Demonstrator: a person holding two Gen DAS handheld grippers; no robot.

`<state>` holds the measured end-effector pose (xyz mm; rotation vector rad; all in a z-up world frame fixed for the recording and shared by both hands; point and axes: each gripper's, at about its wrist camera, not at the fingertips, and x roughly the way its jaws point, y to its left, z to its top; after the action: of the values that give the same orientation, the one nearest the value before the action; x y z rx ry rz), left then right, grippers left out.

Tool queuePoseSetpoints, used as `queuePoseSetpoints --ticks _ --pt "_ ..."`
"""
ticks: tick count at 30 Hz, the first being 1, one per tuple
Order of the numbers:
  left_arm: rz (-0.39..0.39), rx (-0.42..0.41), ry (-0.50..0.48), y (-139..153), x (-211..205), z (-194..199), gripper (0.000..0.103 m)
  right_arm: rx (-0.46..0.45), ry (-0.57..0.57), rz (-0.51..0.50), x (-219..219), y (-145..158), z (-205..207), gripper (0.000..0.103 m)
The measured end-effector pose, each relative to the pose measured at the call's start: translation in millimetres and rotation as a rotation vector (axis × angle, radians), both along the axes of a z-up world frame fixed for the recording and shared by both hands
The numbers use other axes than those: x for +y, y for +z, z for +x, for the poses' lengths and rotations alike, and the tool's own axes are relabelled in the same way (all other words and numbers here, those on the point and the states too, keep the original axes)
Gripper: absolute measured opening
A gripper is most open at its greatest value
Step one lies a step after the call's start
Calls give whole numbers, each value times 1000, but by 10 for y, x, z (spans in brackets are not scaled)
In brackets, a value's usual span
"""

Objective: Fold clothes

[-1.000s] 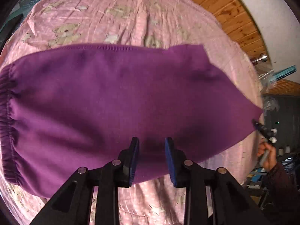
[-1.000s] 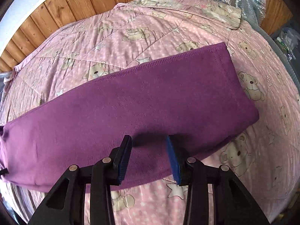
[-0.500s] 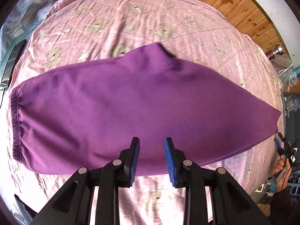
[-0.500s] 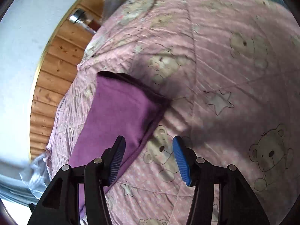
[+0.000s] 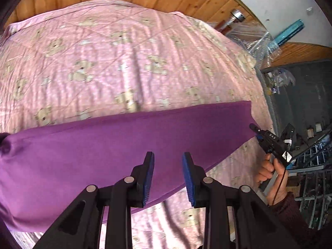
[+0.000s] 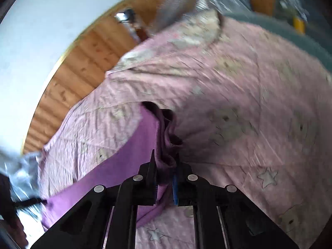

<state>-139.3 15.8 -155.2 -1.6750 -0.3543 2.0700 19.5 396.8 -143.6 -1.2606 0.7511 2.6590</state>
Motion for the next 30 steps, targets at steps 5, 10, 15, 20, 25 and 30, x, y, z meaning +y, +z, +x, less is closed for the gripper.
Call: queuePoseSetpoints --ticks 5,10,15,20,25,30 --pt "213 -28 78 -94 125 -142 34 60 404 340 -1551 246 171 10" --pt "318 -129 171 -612 167 -215 50 -36 623 589 -2402 -470 211 10" --pt "256 -159 142 -945 397 -220 51 -61 682 649 -2466 -648 120 13" --pt "104 -66 59 -929 710 -296 51 -54 791 538 -2306 -598 139 29" --pt "-28 -60 46 -1070 710 -379 51 -16 514 234 -1419 -200 -41 30" --pt "-27 -8 68 -1106 697 -427 51 -137 459 188 -1187 -690 -347 30"
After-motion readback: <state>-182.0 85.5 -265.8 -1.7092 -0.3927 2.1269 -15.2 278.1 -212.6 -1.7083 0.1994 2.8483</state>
